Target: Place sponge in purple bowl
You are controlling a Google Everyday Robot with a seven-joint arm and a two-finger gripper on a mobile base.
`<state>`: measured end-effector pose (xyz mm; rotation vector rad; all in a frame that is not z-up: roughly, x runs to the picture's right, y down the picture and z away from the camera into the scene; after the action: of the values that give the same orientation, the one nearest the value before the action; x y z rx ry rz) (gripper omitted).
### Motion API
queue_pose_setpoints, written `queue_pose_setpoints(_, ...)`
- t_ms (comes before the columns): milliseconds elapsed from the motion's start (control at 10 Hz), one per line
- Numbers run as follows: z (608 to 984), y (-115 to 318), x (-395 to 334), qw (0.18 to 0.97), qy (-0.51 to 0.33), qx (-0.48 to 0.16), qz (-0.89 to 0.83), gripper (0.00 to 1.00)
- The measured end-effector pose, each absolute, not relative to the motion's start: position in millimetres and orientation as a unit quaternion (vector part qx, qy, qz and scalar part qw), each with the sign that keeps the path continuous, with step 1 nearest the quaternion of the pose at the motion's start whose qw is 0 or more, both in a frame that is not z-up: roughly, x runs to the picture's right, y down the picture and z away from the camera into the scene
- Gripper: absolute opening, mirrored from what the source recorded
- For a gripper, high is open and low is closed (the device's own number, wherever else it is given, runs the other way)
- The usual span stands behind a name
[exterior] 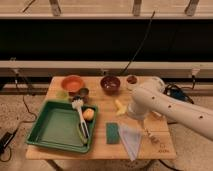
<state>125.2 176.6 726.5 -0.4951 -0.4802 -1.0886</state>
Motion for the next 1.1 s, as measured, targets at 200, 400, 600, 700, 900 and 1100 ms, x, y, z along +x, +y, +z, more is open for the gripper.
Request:
queue_pose_setpoints(200,738.9,187.7,111.2,0.787,-0.225,-0.233,-0.525,0.80)
queue_pose_setpoints(400,751.8,200.0,102.1,0.778,-0.234,-0.235,-0.533,0.80)
queue_pose_setpoints(600,763.4,210.3,95.6,0.774,-0.242,-0.232,-0.537,0.80)
queue_pose_setpoints(700,768.6,215.3,92.7,0.773,-0.246,-0.230,-0.538,0.80)
queue_pose_setpoints(900,776.1,223.9,87.9,0.771,-0.252,-0.225,-0.541,0.80)
queue_pose_setpoints(1100,782.5,231.6,82.6,0.766,-0.254,-0.221,-0.548,0.80)
